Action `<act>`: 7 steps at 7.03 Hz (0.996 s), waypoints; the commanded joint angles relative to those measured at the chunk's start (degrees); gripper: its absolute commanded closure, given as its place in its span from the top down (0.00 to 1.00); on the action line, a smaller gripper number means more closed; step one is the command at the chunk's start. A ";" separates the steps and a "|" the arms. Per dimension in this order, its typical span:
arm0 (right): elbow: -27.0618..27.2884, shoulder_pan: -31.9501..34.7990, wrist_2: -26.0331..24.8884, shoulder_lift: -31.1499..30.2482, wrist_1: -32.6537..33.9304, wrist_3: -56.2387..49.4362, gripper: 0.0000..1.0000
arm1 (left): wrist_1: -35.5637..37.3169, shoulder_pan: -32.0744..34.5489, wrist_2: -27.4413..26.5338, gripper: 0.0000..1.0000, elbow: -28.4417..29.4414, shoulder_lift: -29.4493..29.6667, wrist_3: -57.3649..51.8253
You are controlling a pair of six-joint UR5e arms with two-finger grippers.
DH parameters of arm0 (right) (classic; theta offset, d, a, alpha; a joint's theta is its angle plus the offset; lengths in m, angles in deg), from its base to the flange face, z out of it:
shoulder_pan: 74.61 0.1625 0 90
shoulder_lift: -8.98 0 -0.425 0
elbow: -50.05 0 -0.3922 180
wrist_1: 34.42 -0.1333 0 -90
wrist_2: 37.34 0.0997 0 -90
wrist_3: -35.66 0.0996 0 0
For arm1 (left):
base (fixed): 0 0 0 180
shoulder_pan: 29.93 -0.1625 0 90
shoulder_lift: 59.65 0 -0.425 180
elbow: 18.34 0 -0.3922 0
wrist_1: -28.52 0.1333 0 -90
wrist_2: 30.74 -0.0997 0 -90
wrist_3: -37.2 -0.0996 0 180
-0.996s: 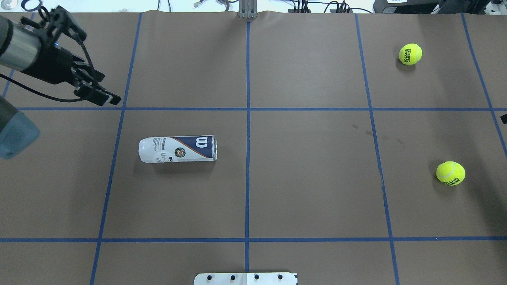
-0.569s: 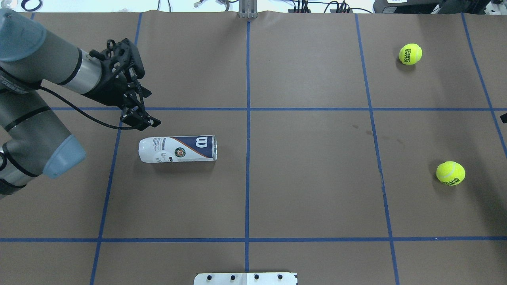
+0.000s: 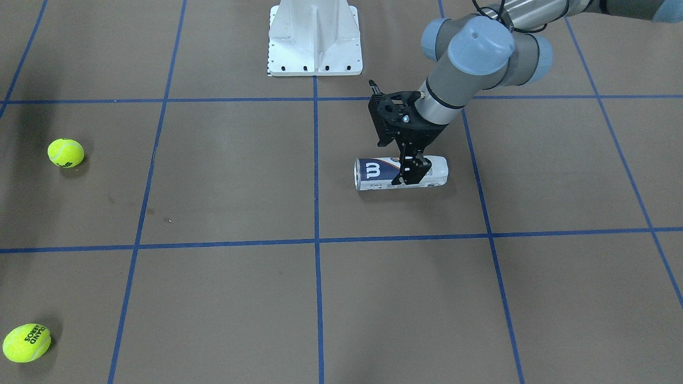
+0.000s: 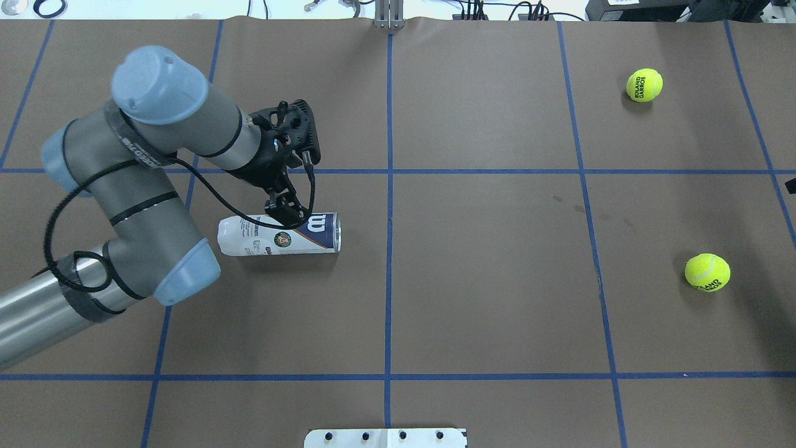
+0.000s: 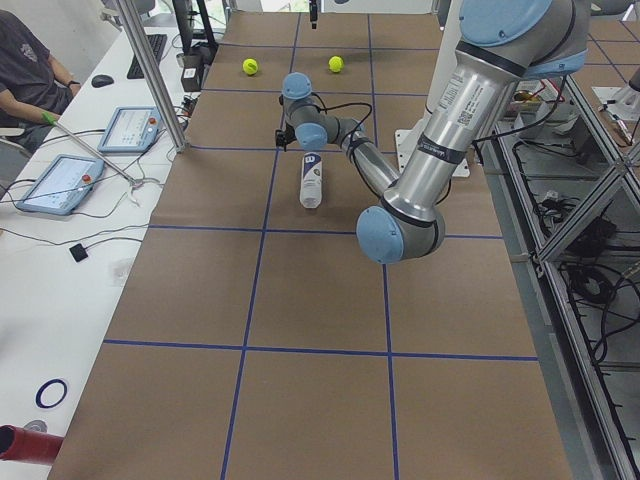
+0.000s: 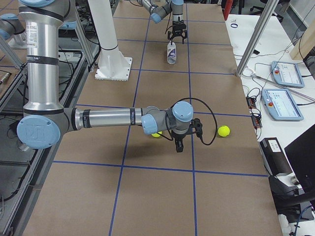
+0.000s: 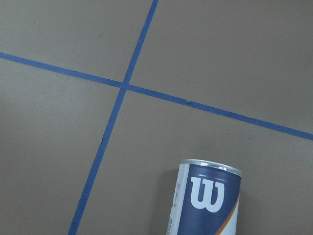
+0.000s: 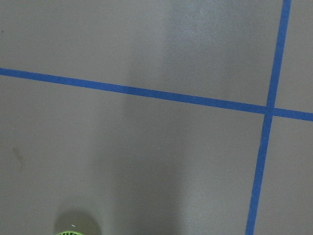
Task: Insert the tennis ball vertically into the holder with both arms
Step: 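Reach the left gripper down to the open end of the lying Wilson can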
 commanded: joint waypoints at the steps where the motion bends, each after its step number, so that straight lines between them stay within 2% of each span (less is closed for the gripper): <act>1: -0.09 0.00 0.01 0.00 0.00 0.07 0.99 | 2.01 -5.35 -7.78 0.99 3.93 3.65 -0.78; 4: -0.09 0.00 0.10 0.00 0.00 0.07 0.99 | 2.01 -7.38 -10.27 0.99 7.19 4.00 -1.83; 7: -0.01 0.00 0.19 0.00 0.00 0.07 0.99 | 2.10 -8.71 -10.45 0.99 7.29 4.00 -1.92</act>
